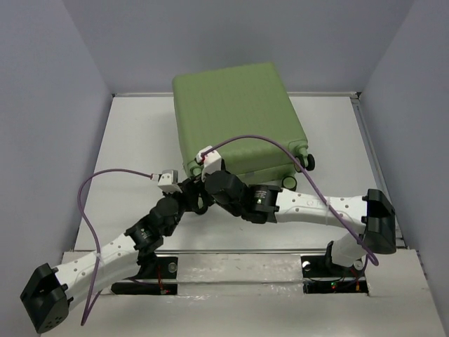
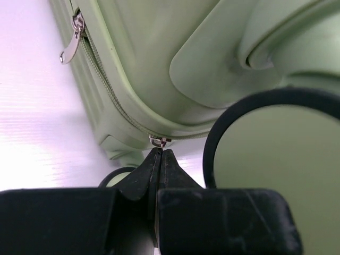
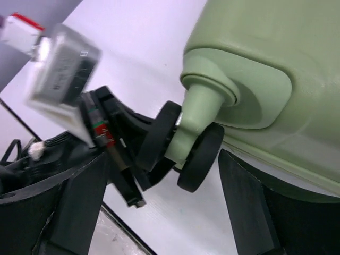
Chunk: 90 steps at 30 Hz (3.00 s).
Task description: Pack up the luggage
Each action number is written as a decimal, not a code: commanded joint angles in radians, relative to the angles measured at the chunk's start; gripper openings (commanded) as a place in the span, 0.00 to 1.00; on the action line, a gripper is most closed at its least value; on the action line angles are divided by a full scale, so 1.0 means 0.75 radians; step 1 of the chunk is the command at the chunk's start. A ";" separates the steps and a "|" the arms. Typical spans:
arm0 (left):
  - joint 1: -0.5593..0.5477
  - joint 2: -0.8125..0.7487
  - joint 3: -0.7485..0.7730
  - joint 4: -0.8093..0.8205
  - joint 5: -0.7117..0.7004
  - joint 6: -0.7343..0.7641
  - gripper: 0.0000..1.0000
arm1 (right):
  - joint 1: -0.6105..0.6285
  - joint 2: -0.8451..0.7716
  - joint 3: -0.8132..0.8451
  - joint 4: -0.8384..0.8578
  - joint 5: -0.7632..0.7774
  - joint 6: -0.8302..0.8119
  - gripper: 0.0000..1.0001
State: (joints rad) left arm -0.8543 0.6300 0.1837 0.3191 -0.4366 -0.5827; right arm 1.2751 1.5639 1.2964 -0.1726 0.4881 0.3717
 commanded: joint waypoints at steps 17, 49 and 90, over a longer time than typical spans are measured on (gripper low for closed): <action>-0.006 -0.036 -0.036 0.344 0.155 -0.031 0.06 | -0.041 0.105 0.153 -0.215 0.278 0.059 0.84; 0.010 -0.026 -0.022 0.280 0.157 -0.025 0.06 | 0.016 0.333 0.511 -0.733 0.632 -0.064 0.07; -0.170 0.491 0.193 0.431 0.654 0.204 0.69 | -0.111 -0.502 -0.366 -0.469 0.114 -0.076 0.07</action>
State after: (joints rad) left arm -0.9707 0.9485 0.2619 0.5591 0.1005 -0.4778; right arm 1.1904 1.1915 1.0313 -0.6701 0.6182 0.3096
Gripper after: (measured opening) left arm 0.689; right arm 0.563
